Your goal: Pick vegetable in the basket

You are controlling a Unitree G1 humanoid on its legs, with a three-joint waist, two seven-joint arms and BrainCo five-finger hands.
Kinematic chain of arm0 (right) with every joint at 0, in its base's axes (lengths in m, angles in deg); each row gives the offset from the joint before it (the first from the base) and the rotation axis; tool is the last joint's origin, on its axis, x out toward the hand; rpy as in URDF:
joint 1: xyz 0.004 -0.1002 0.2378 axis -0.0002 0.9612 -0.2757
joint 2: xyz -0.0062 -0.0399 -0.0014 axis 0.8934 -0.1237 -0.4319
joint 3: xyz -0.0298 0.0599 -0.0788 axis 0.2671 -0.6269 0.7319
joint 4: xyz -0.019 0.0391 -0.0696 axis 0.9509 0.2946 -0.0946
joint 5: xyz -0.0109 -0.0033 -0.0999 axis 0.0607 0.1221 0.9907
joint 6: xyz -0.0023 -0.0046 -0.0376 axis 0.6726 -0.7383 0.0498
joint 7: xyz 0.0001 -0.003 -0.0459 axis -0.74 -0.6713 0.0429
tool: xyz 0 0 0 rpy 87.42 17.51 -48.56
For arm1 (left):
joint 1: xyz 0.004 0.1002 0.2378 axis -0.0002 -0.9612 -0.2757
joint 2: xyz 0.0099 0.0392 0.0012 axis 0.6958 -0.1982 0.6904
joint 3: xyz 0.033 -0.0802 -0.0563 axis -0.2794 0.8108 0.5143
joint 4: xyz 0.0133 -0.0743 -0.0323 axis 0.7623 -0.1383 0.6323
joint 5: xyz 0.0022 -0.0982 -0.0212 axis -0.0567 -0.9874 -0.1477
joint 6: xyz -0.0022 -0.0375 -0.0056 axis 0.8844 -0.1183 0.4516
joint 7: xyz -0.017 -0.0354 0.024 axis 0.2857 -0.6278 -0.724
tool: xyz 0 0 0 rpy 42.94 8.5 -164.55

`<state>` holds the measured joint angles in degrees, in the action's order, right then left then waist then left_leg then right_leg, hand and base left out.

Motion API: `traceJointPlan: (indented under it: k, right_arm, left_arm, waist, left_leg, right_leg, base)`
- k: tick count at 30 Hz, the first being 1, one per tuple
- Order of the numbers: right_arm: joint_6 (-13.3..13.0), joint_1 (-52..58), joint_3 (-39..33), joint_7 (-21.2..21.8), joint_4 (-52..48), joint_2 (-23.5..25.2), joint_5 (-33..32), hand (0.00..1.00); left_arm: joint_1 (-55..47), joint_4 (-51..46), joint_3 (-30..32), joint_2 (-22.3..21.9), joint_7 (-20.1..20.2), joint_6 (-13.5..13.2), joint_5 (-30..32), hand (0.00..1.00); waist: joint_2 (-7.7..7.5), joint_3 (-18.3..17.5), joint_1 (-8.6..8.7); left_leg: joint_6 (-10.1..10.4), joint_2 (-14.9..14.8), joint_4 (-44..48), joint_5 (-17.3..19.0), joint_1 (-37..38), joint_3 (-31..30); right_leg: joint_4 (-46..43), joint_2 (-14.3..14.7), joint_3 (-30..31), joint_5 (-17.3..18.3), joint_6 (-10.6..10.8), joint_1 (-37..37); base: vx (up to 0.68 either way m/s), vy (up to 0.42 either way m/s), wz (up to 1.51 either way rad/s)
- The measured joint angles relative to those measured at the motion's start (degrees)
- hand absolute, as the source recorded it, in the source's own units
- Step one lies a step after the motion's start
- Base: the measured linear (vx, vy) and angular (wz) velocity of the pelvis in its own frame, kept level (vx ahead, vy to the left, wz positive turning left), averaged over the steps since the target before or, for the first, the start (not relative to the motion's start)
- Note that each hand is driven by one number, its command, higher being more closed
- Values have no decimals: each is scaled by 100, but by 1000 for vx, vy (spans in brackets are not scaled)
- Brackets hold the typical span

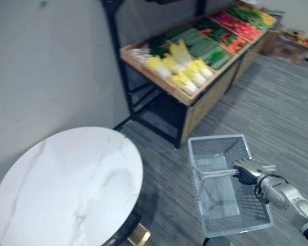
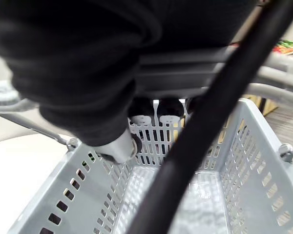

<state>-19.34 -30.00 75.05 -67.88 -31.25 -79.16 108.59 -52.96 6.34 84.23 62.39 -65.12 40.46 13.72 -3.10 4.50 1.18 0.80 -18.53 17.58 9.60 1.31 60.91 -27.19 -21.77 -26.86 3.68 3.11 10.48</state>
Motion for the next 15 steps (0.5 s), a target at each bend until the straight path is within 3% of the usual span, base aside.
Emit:
traceJointPlan:
  k: [1, 2, 3, 5, 6, 7, 8, 9, 11, 13, 15]
  right_arm:
    - [1, -102, 42, -1, 30, 41, 30, 100]
    - [13, -151, 56, -1, 73, 40, 74, 100]
    - [25, -132, 54, 0, 96, 27, 86, 100]
    - [182, 234, 14, 1, 134, 15, 139, 100]
    - [211, 411, 11, 2, 133, 12, 171, 100]
    - [211, 438, 9, 1, 132, 12, 172, 100]
    - [209, 438, -14, -4, 129, 22, 169, 100]
    - [217, 422, -33, -11, 130, 52, 167, 100]
    - [223, 347, 67, -11, 143, 131, 158, 100]
    - [168, 253, 203, -35, 188, 243, 75, 100]
    - [141, 206, 301, -35, 185, 340, -39, 100]
  left_arm:
    - [54, 35, 14, 8, 2, 5, 1, 0]
    - [72, 41, 9, -68, 7, 6, 4, 0]
    - [81, 46, 13, -112, 8, 8, 5, 0]
    - [90, 51, 14, -207, 11, 8, 19, 0]
    - [69, 36, 19, -208, 20, 5, 27, 0]
    - [60, 31, 34, -201, 16, 4, 37, 0]
    - [56, 28, 118, -200, 12, 0, 102, 0]
    - [65, 32, 196, -208, 4, -3, 142, 0]
    - [9, 21, 259, -257, -59, -33, 118, 0]
    - [-53, -1, 320, -315, -101, -99, 118, 0]
    - [-111, -4, 420, -358, -96, -137, 119, 0]
  waist:
    - [28, -25, -19]
    - [186, -27, -79]
    - [260, -13, -52]
    - [471, -31, 106]
    - [415, -5, 143]
    - [464, -31, 139]
    - [383, 17, 99]
    - [366, 28, 24]
    - [312, 61, -43]
    - [330, 67, -162]
    - [366, 124, -157]
  left_leg:
    - [129, -147, 118, -91, -32, 166]
    - [169, -327, 109, -239, -33, 249]
    - [182, -426, 129, -289, -24, 264]
    - [156, -794, 340, -606, 29, 51]
    - [190, -1014, 624, -873, 101, -123]
    - [192, -1108, 803, -1017, 99, -230]
    - [182, -1245, 1202, -1286, -44, -695]
    - [376, -1113, 1391, -1080, -229, -1424]
    - [617, -242, 1373, -384, -534, -3443]
    - [702, 296, 824, -103, -458, -4416]
    - [695, 518, 172, -85, -407, -5007]
  right_leg:
    - [593, 337, -93, 141, 166, -118]
    - [1246, 696, -107, 137, 166, -258]
    - [1462, 849, -106, 87, 214, -327]
    - [1984, 1269, -180, -49, 77, -740]
    - [2127, 1396, -107, -65, 52, -913]
    - [2169, 1438, -33, -65, 40, -962]
    - [2266, 1493, 241, -101, -31, -997]
    - [2343, 1480, 464, -157, -104, -1007]
    - [2456, 1439, 1030, -233, -124, -1003]
    - [2589, 1588, 1540, -299, -168, -977]
    - [2606, 1781, 1888, -328, -166, -965]
  base:
    - [-43, -414, -128]
    - [-54, -424, -120]
    - [-60, -367, -73]
    - [-33, -338, -16]
    - [-21, -266, -23]
    - [-51, -221, -61]
    - [-70, -157, -83]
    - [-70, -124, -106]
    - [-36, -38, -124]
    - [-6, 31, -159]
    - [-32, 121, -129]
